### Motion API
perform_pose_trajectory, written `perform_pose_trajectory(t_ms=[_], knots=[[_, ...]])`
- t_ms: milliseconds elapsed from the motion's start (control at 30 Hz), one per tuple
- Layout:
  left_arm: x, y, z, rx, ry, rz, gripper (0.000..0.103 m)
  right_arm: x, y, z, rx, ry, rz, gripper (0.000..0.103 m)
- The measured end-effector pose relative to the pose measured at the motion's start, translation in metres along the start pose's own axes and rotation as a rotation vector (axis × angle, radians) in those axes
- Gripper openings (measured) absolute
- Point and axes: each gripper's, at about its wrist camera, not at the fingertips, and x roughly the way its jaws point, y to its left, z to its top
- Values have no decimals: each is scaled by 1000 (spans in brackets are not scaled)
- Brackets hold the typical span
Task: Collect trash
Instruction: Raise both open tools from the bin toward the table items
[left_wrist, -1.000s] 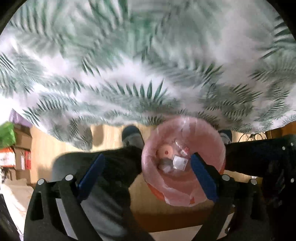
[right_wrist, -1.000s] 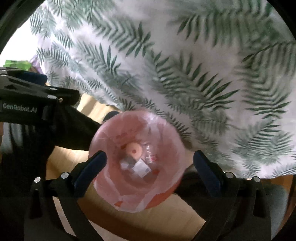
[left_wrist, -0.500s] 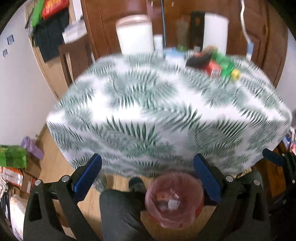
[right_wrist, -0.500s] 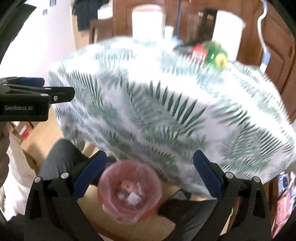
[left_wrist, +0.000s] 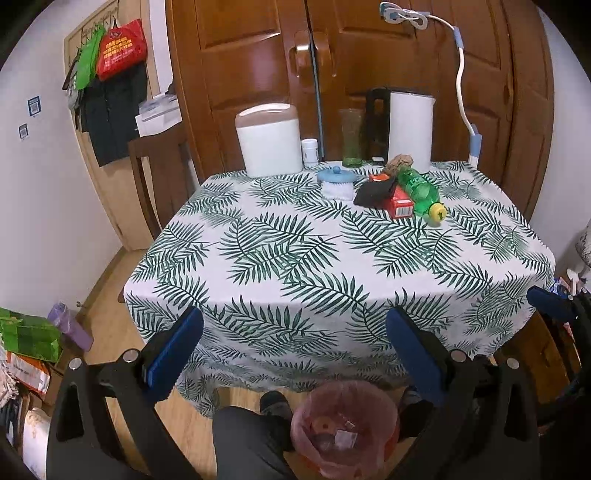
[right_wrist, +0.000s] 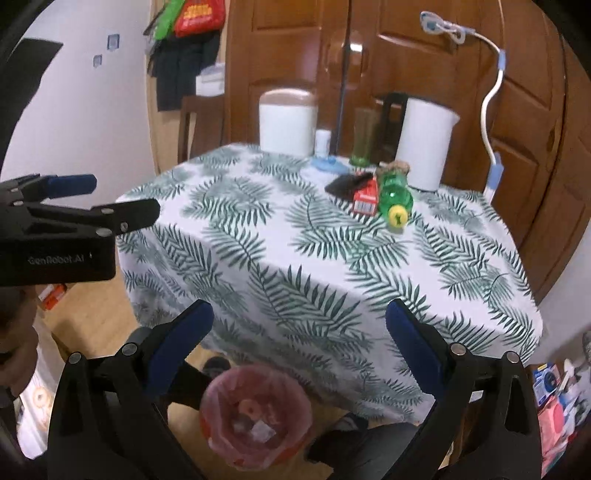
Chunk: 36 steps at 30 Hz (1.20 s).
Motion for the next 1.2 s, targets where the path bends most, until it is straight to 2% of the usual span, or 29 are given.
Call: perform_pose_trajectory(t_ms=[367,533,600,800,1200], knots=[[0,-1,9,2,-19,1,98,-2,-5,11,6,-27,-7,97],[13,-4,15,19,-43,2,98,3,-12,17,17,-54,-17,97],[24,-5,19,32,-39,17,98,8,-18,21,19,-67,-25,97],[67,-2,40,28,19,-10,98,34,-48,44,37,-103,-85,97],[184,-21,102,32,91,-57,98,133,-118,97,84,-25,-126,97]])
